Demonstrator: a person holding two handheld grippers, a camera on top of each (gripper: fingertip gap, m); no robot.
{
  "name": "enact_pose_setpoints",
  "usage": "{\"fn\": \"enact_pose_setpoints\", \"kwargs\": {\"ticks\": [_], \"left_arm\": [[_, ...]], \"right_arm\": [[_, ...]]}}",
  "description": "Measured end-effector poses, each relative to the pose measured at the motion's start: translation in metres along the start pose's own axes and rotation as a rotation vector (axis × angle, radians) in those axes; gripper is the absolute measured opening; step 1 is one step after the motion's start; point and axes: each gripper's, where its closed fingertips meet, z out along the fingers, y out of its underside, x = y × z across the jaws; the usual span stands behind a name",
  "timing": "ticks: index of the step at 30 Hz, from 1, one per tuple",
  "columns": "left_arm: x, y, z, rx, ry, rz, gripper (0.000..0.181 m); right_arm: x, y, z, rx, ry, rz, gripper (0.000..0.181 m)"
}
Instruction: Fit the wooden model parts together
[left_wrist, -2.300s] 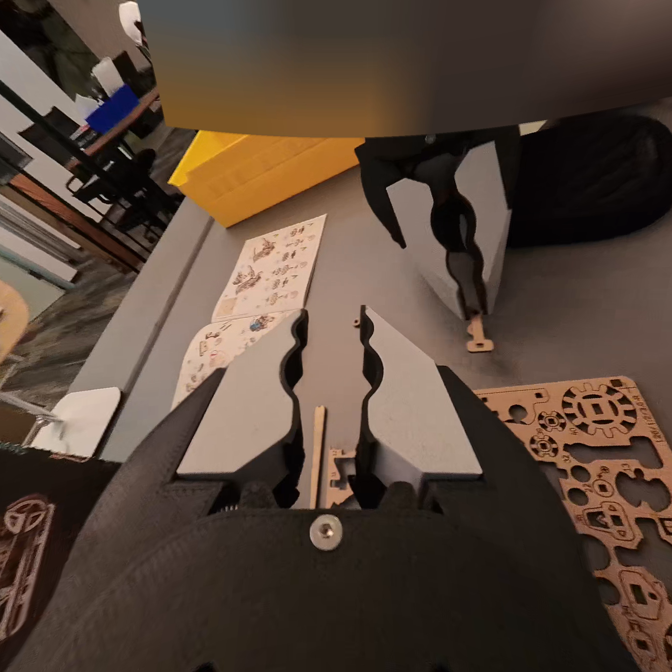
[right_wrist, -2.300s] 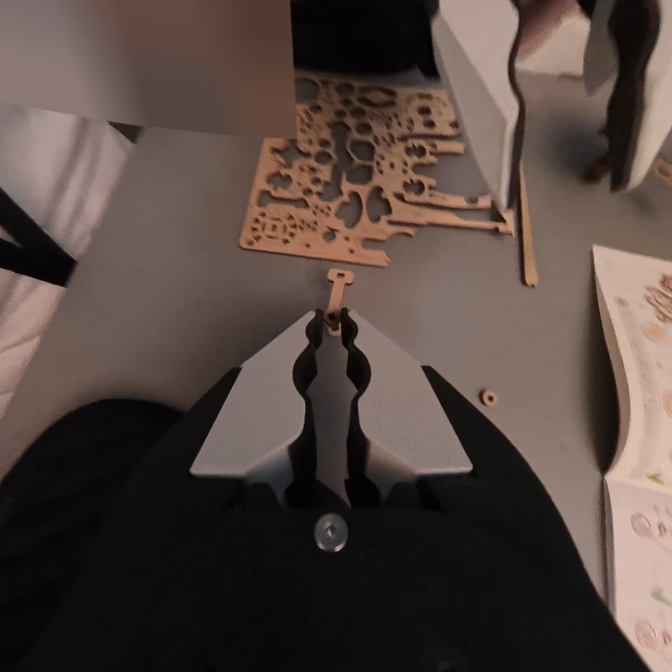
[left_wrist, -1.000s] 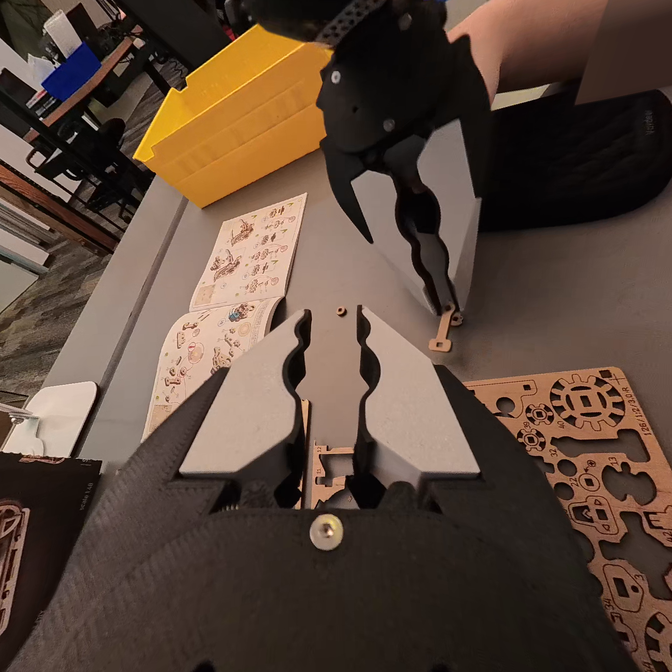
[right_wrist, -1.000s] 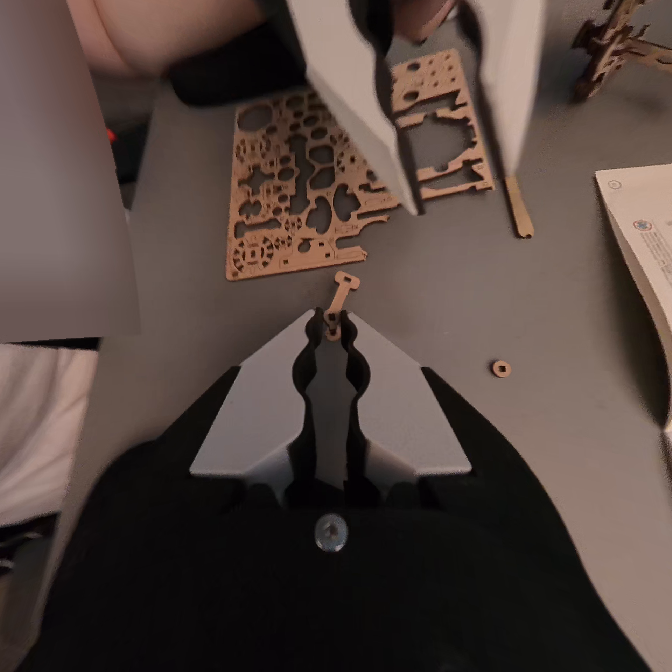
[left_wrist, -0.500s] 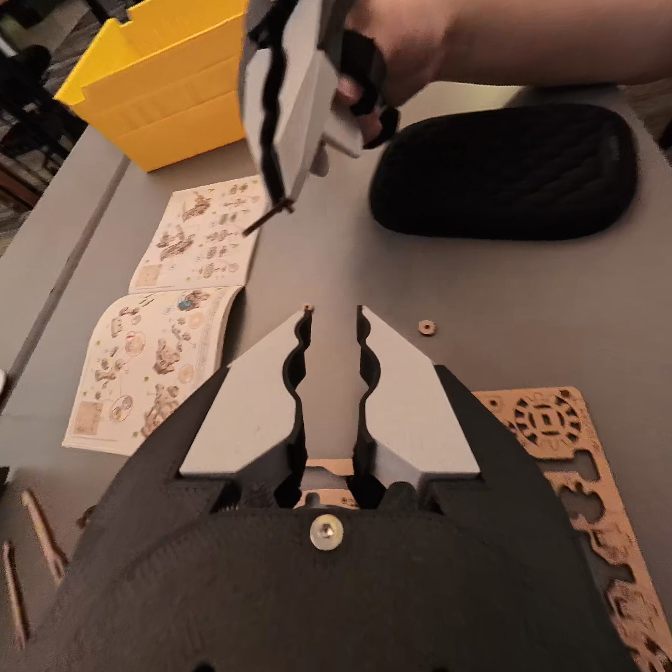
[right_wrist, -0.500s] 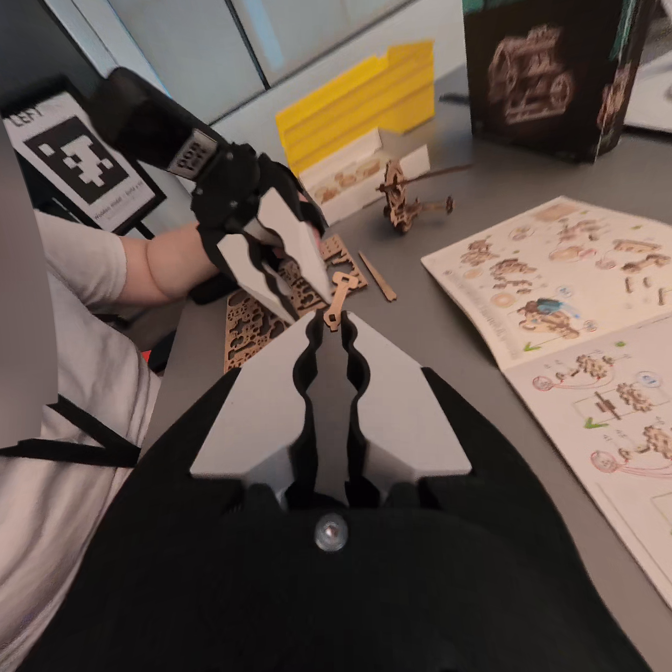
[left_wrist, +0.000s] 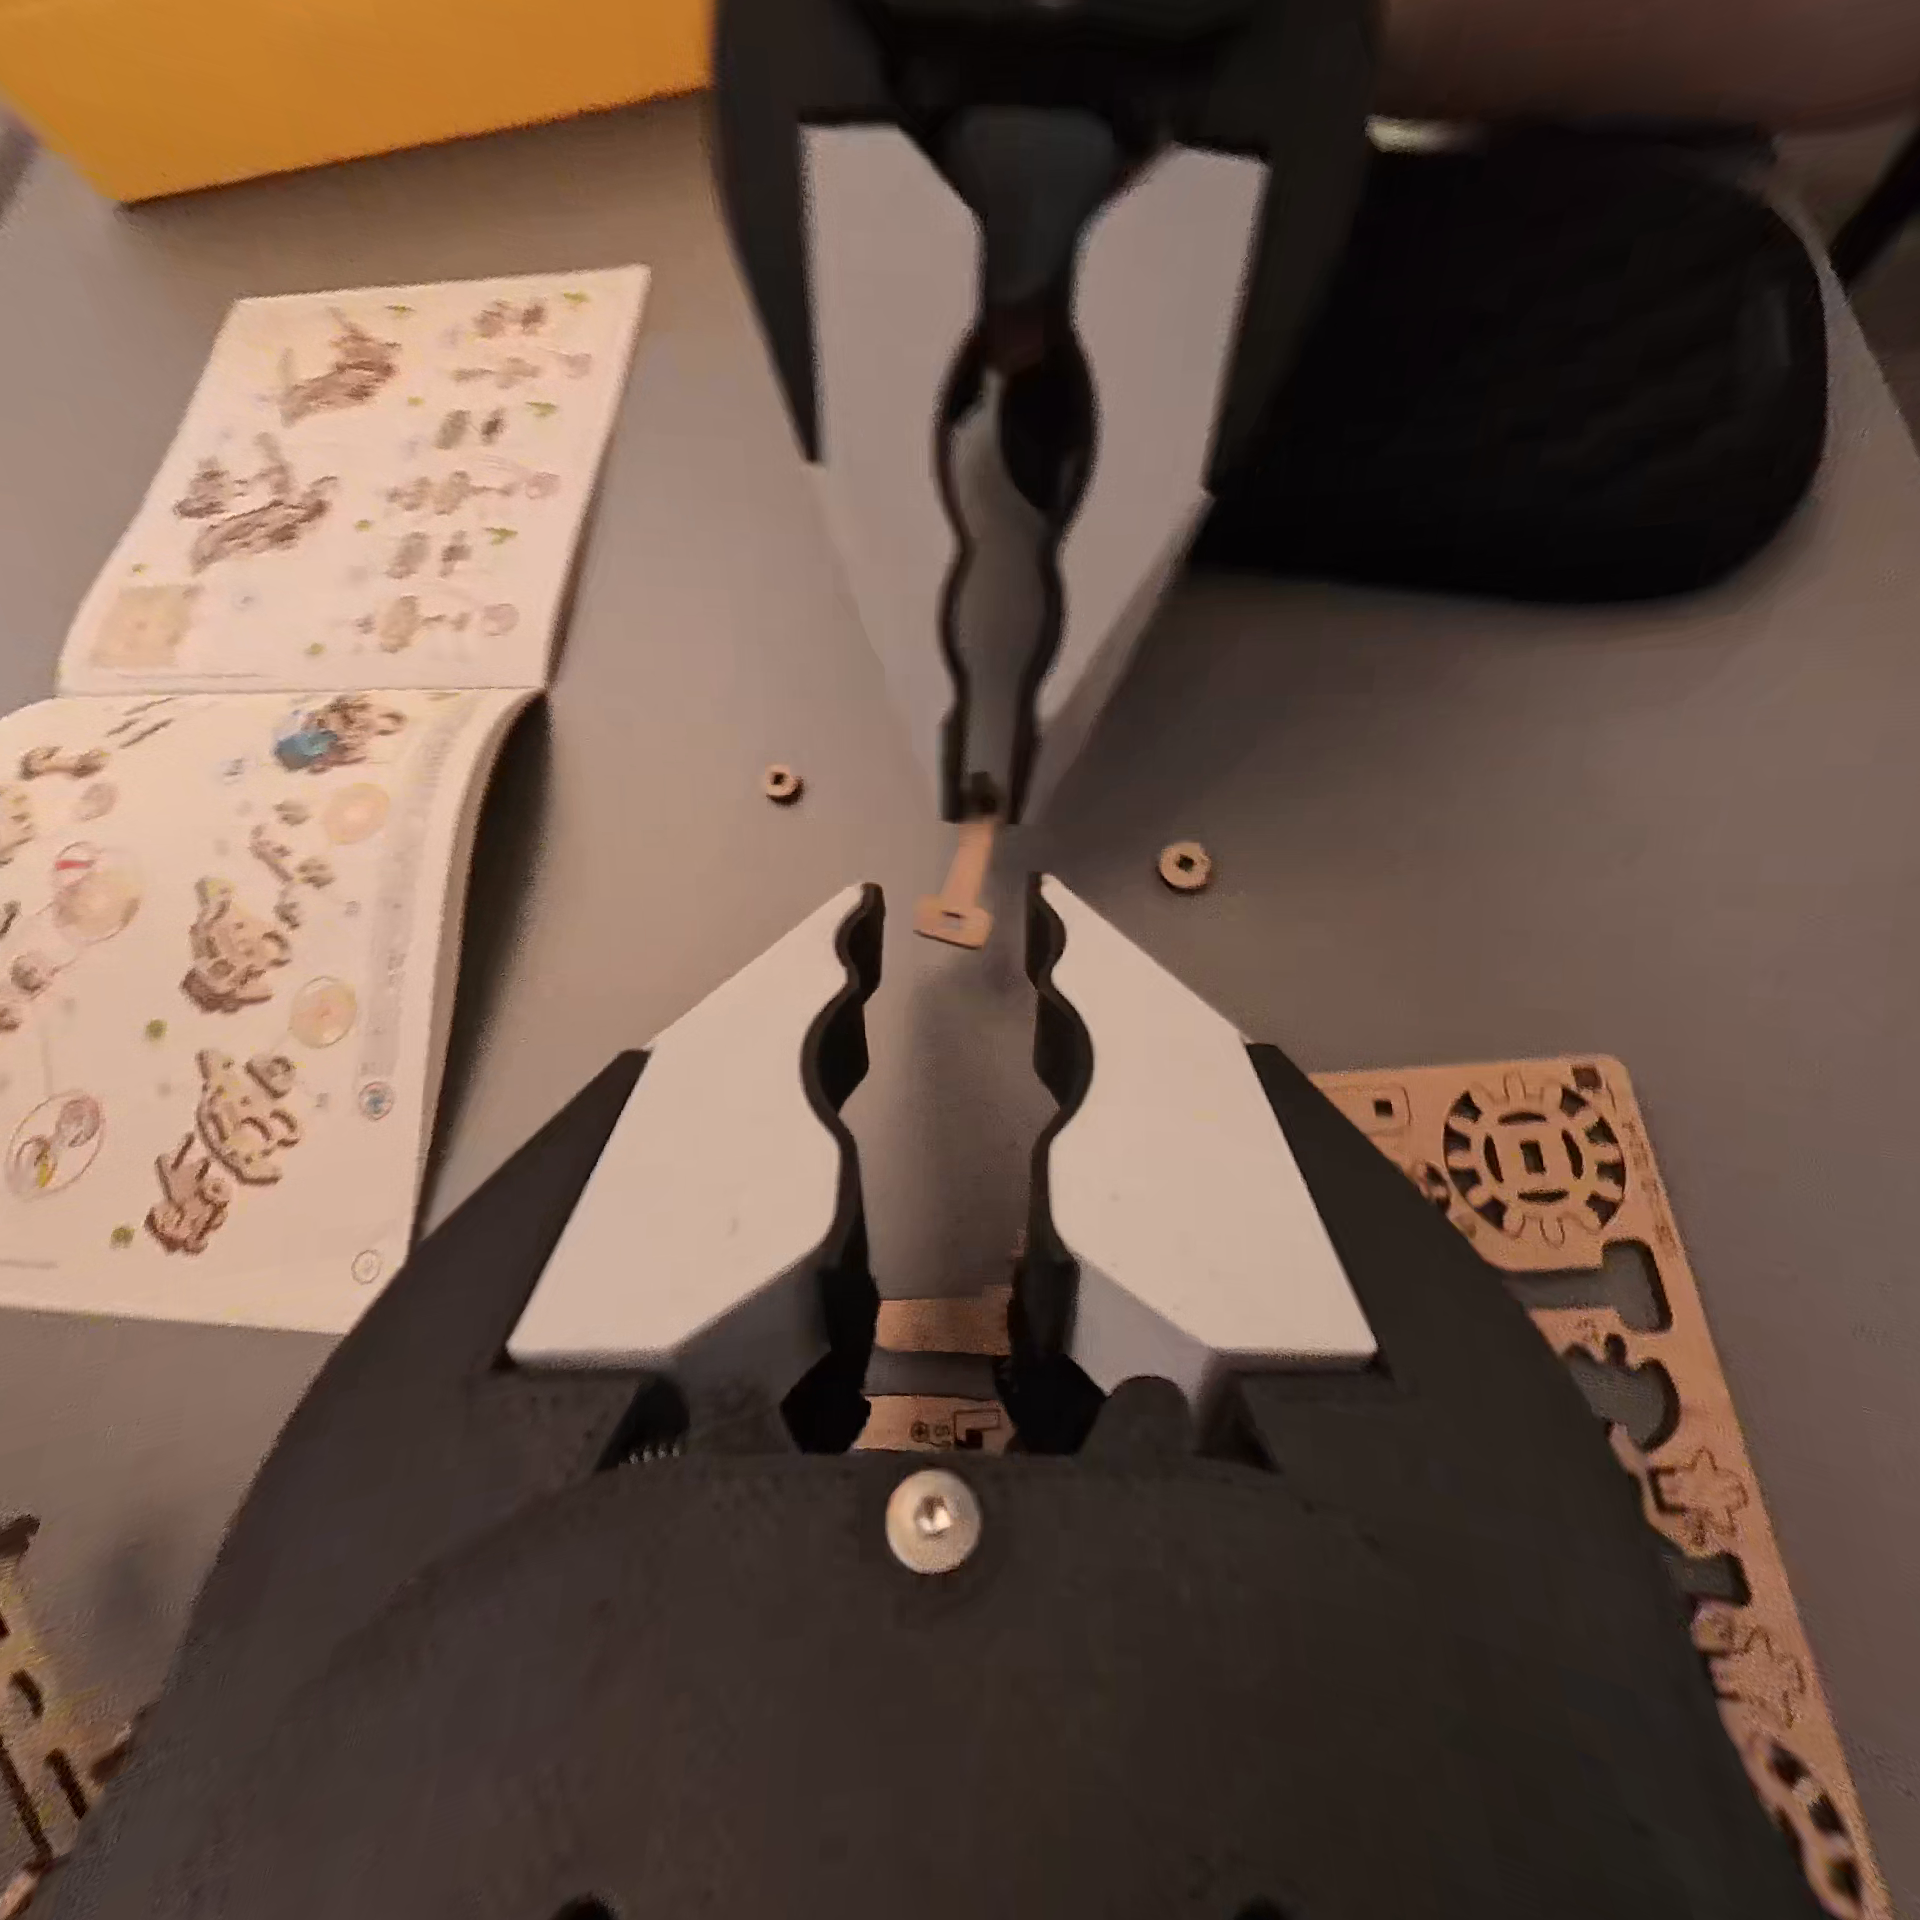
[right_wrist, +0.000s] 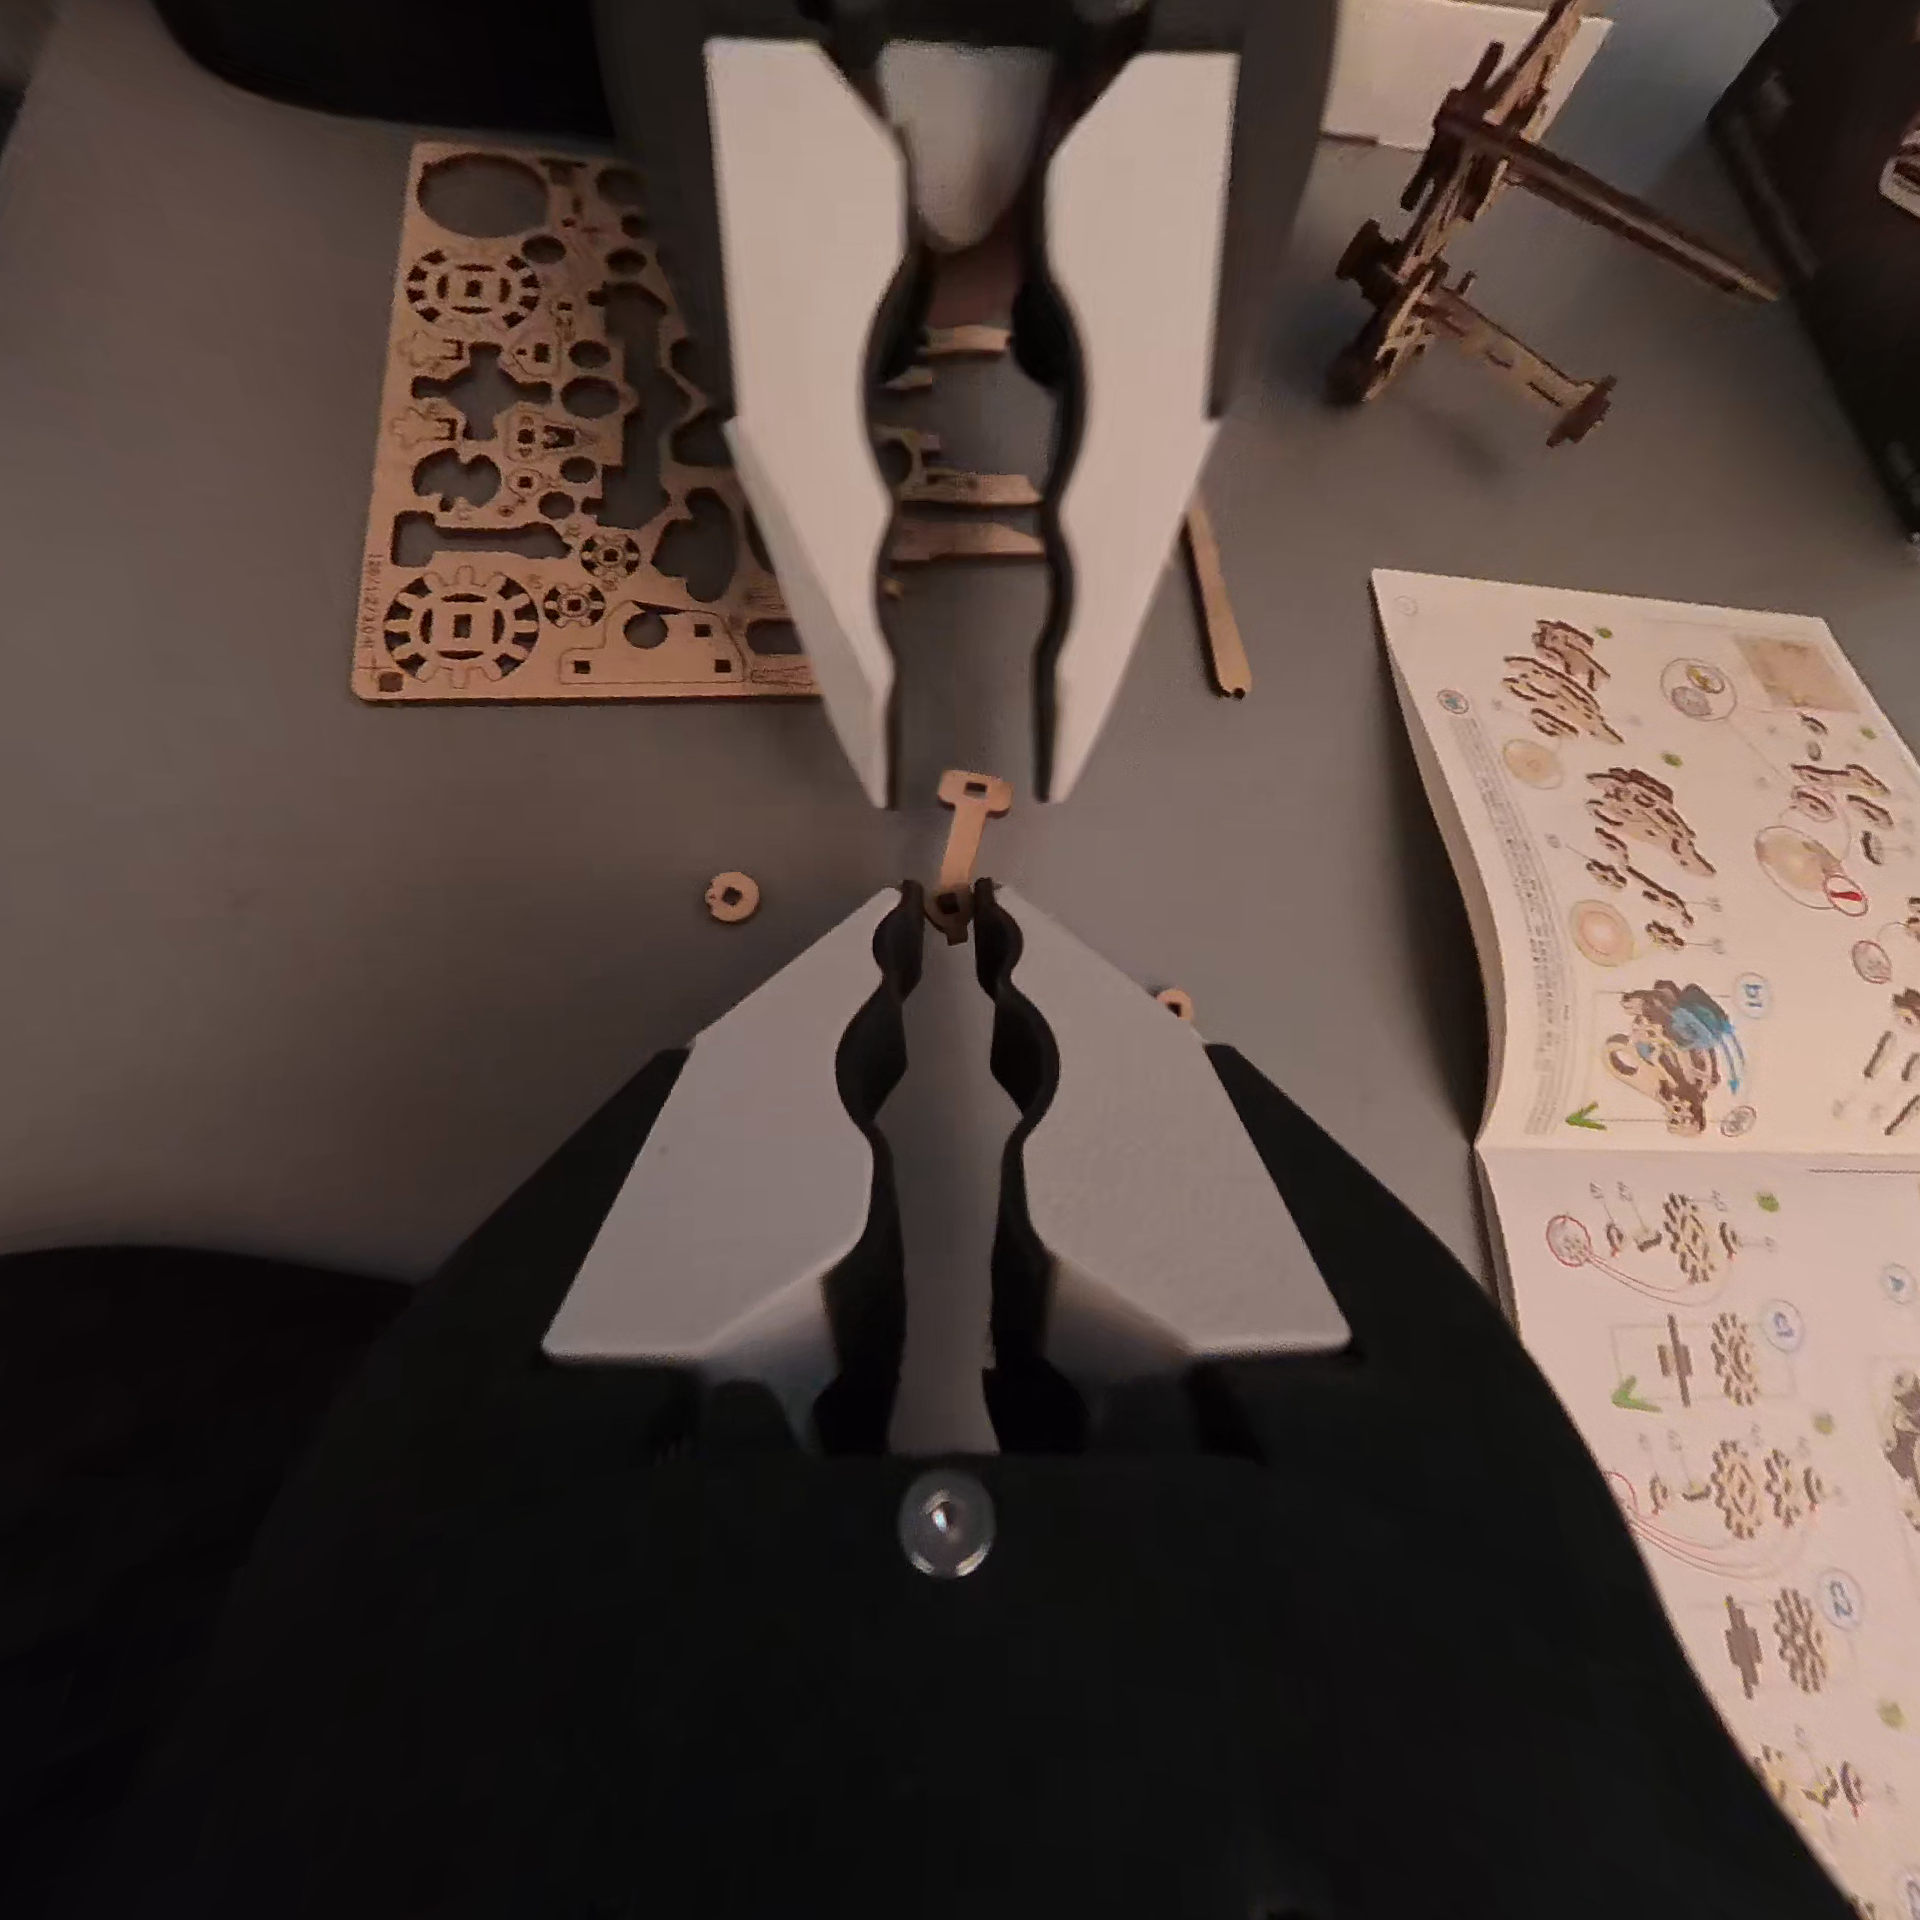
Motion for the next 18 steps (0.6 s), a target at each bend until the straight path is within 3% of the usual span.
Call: {"fn": "enact_pose_setpoints", "kwargs": {"ticks": [5, 18], "left_arm": [[-0.001, 0.018, 0.009, -0.108, -0.03, 0.089, 0.016], [-0.001, 0.019, 0.008, -0.102, 0.001, 0.039, 0.013]], "right_arm": [[-0.001, -0.002, 0.0, 0.015, -0.019, 0.006, 0.008], [-0.001, 0.008, 0.006, -0.058, 0.01, -0.031, 0.012]]}}
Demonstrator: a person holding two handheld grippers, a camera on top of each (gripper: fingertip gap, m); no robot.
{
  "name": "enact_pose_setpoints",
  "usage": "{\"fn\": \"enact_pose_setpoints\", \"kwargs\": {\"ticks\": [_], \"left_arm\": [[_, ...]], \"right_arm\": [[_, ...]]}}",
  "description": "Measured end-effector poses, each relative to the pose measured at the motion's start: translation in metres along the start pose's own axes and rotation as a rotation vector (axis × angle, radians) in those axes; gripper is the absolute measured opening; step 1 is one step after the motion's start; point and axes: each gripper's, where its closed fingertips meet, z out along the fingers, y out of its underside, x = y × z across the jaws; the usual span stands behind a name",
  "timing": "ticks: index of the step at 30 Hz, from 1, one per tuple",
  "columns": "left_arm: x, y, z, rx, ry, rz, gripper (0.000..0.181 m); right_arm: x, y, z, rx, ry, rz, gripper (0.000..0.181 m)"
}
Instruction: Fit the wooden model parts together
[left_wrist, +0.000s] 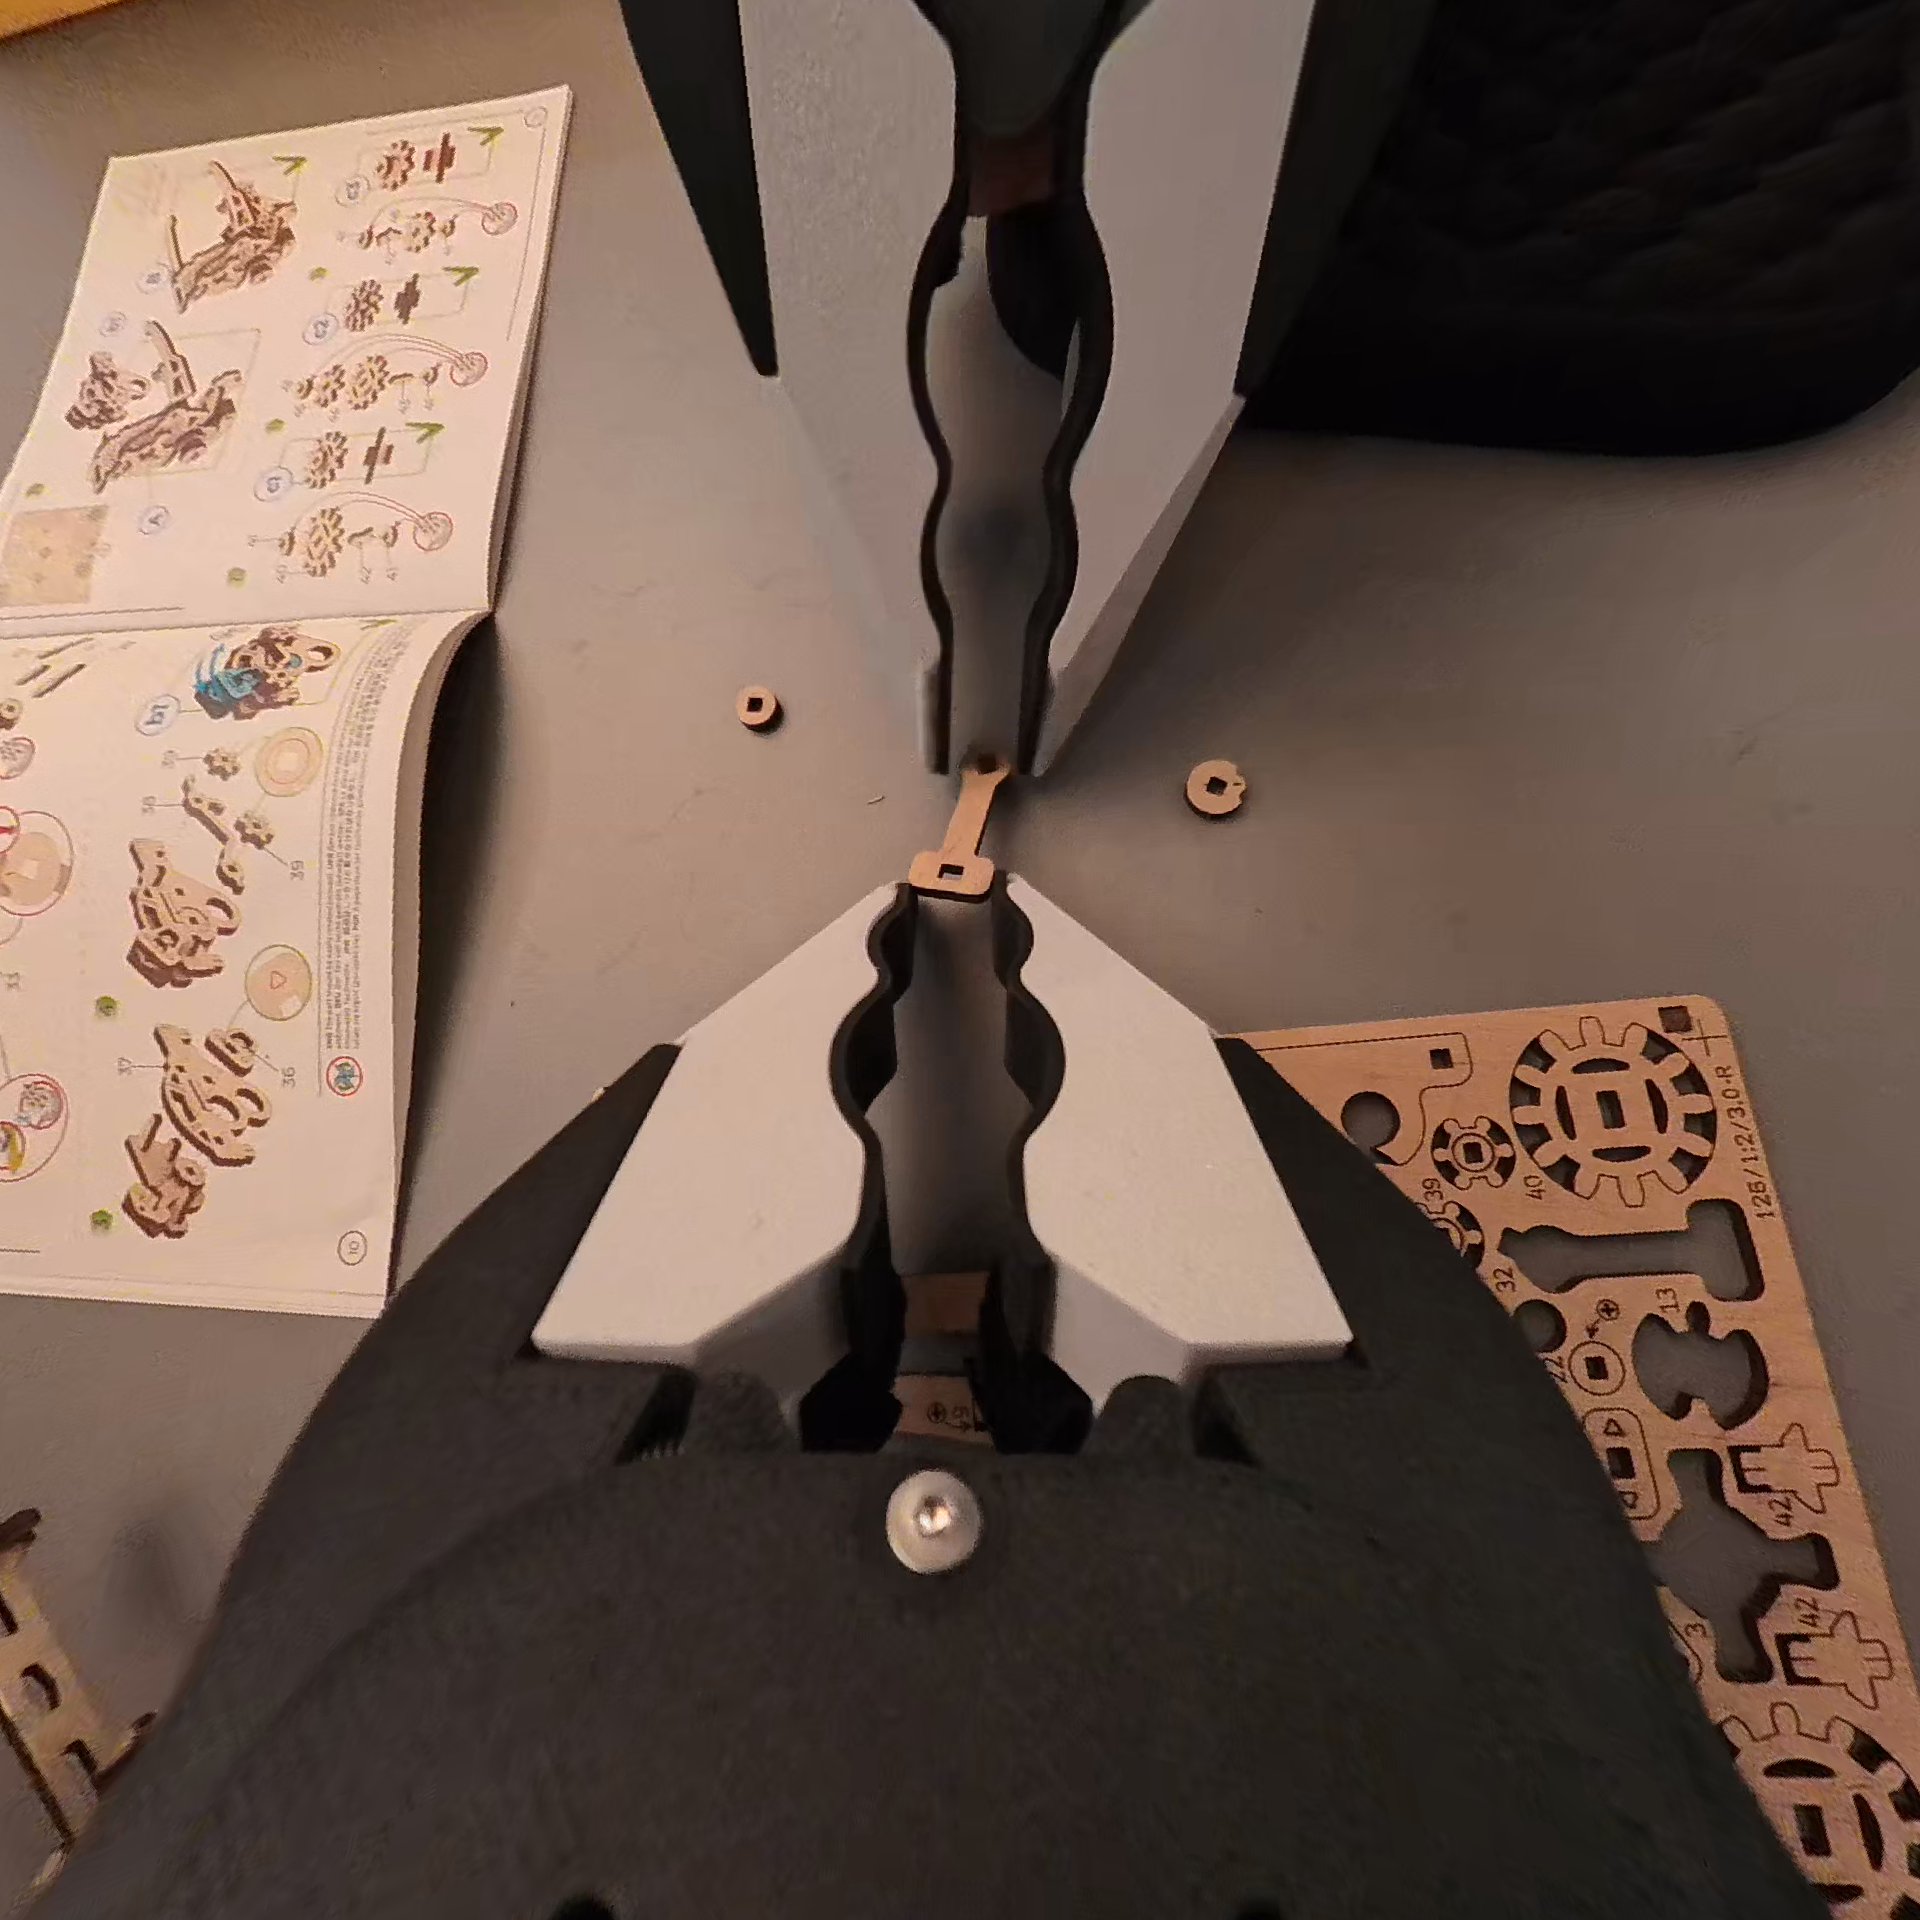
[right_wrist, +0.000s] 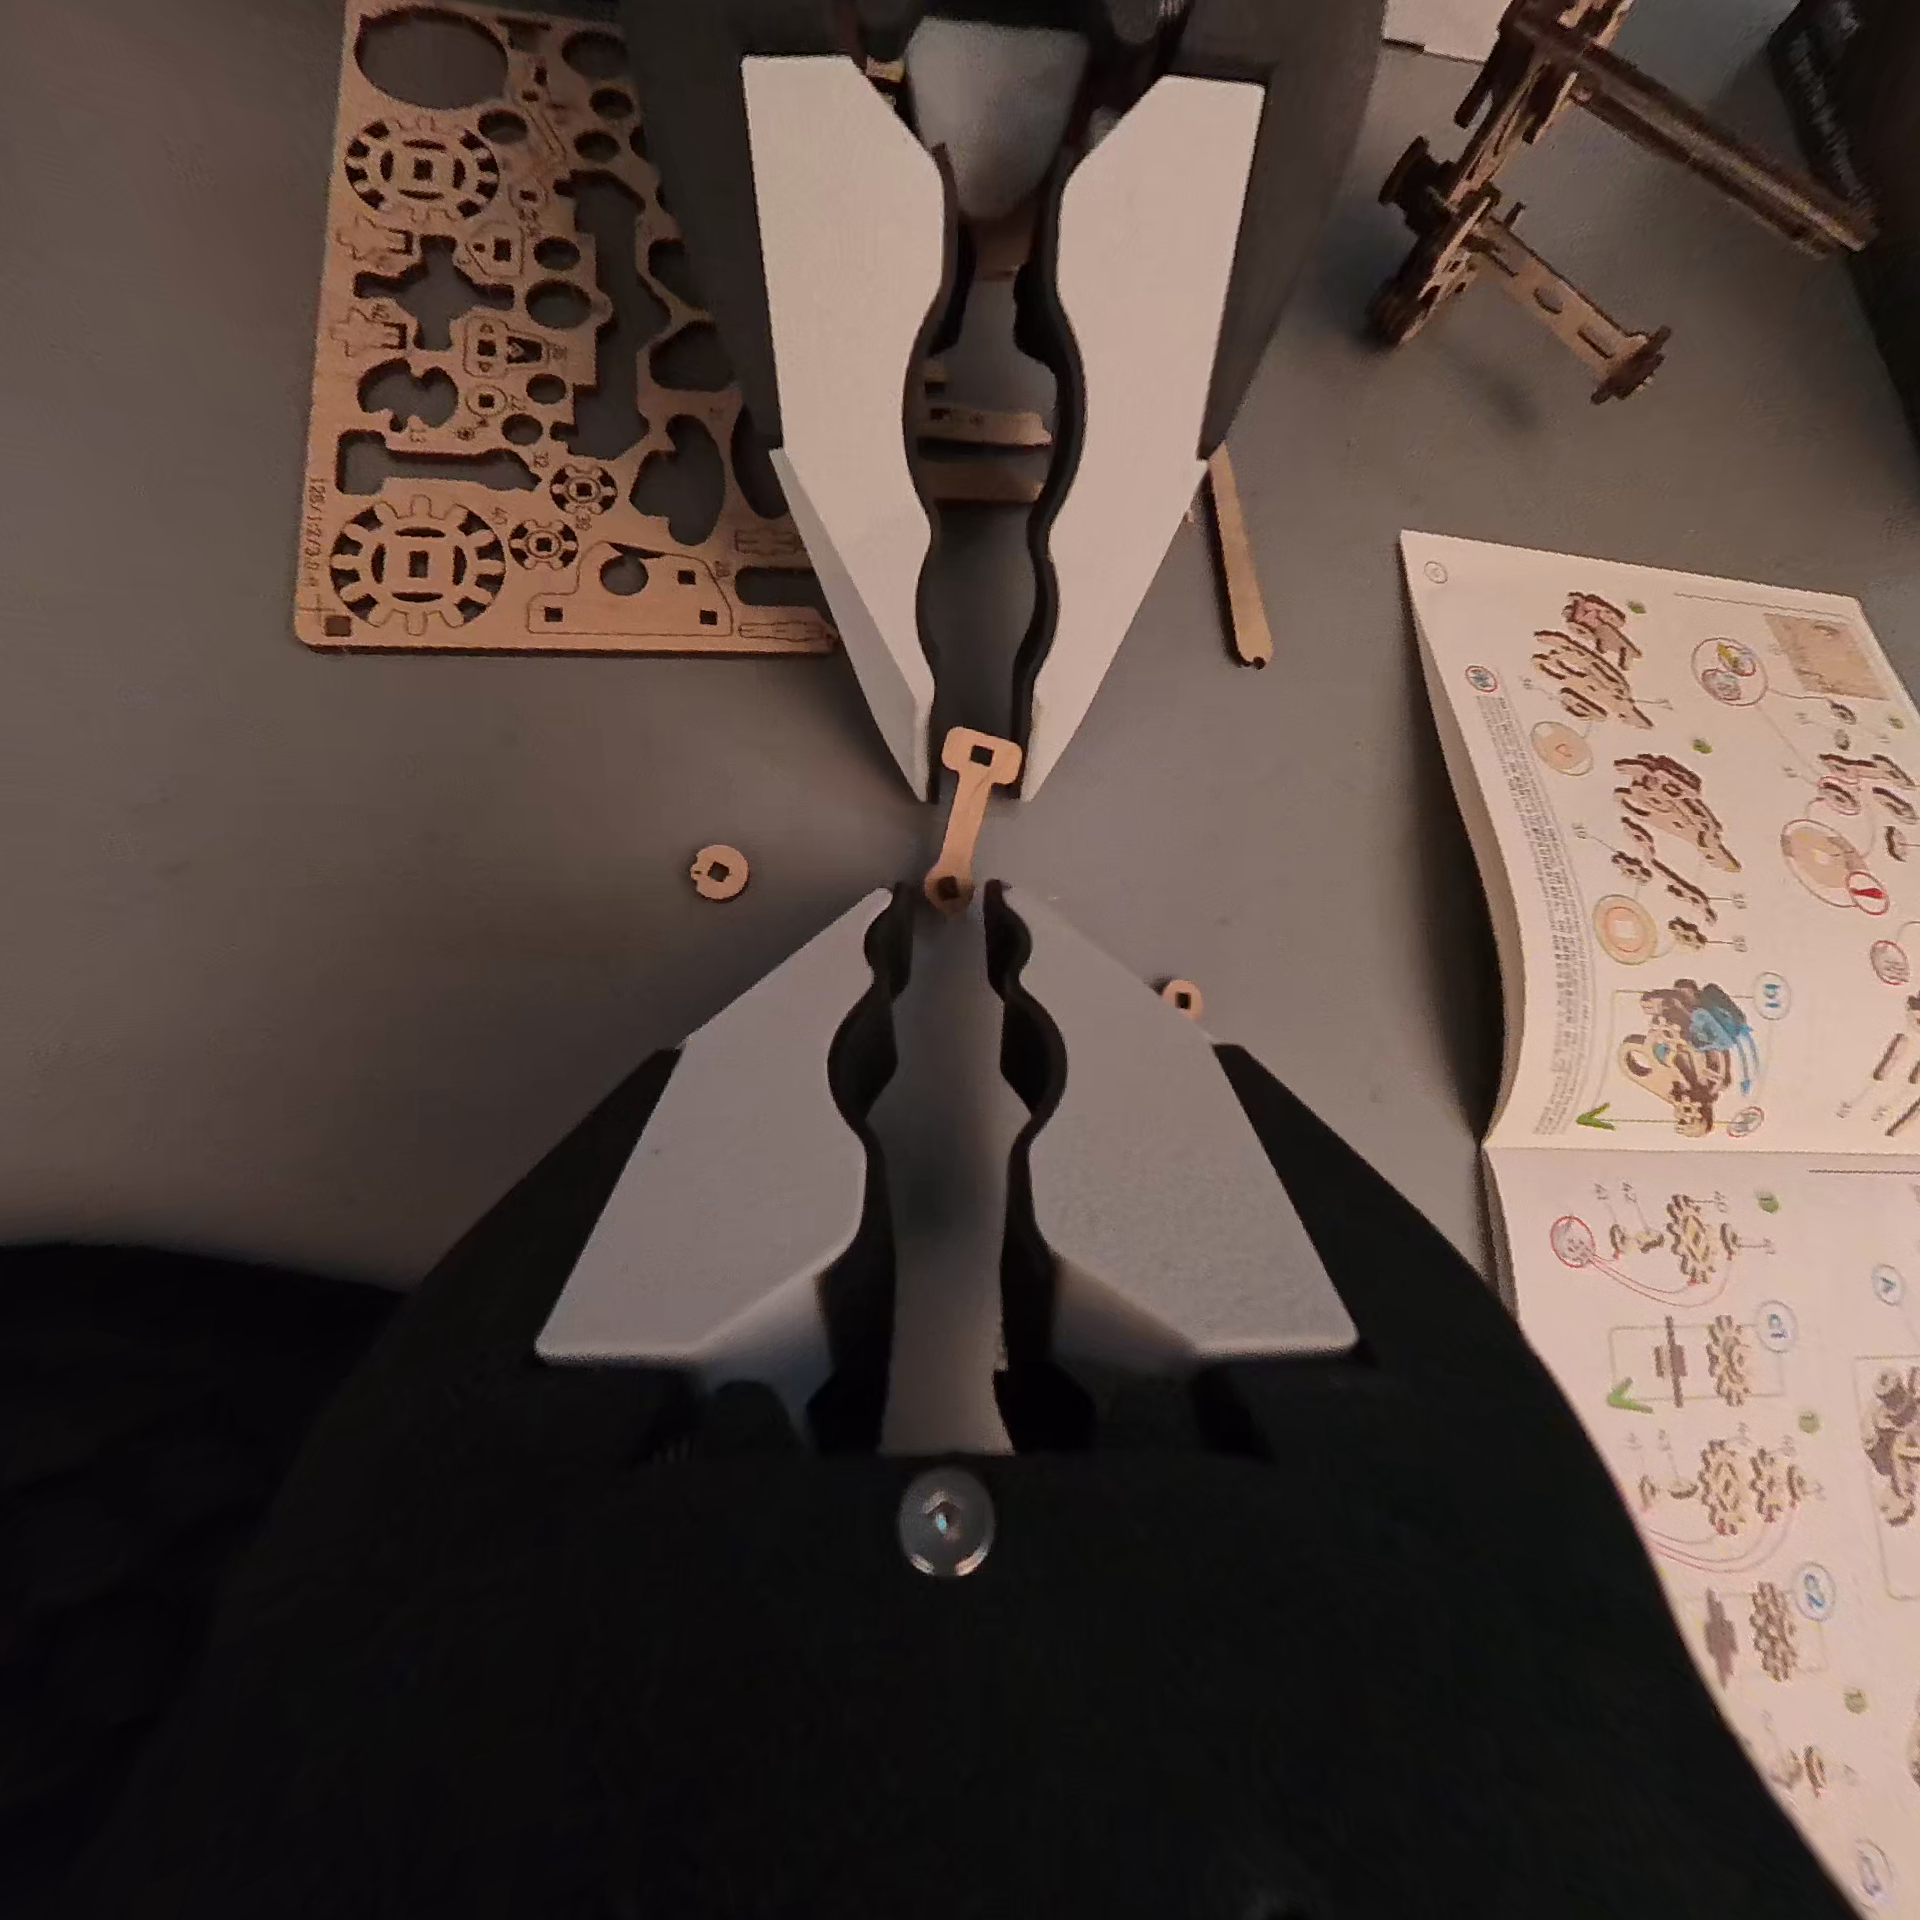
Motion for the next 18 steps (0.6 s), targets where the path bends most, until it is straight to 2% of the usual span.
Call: {"fn": "enact_pose_setpoints", "kwargs": {"ticks": [5, 18], "left_arm": [[-0.0002, -0.0001, -0.0002, -0.007, -0.015, 0.025, 0.013], [-0.001, 0.0007, -0.0016, -0.018, -0.034, 0.039, 0.015]], "right_arm": [[0.0015, -0.0056, -0.0051, 0.059, -0.046, 0.071, 0.012], [-0.0039, 0.0018, 0.001, -0.024, -0.066, 0.047, 0.007]]}}
